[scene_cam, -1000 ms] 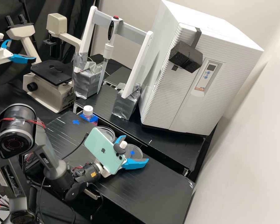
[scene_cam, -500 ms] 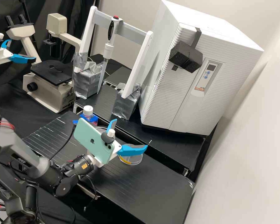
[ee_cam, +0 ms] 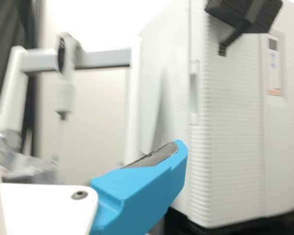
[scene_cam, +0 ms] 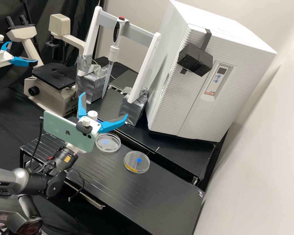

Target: Open the lid

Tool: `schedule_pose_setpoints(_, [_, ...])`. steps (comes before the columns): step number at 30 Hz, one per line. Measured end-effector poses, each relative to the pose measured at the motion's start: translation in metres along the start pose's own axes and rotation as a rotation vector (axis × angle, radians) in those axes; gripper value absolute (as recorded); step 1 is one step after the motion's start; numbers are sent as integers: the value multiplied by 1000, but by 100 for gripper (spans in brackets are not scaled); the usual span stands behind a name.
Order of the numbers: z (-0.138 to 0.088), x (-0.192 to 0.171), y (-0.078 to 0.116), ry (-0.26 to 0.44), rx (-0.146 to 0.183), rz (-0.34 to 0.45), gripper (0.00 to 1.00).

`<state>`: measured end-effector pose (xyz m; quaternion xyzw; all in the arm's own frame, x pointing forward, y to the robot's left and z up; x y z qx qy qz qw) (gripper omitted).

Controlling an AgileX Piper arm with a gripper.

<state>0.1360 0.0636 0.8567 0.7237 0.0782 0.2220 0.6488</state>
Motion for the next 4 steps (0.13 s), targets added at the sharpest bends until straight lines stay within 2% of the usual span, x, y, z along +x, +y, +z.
schedule_pose_setpoints(4, [-6,0,-1,37,40,10,100])
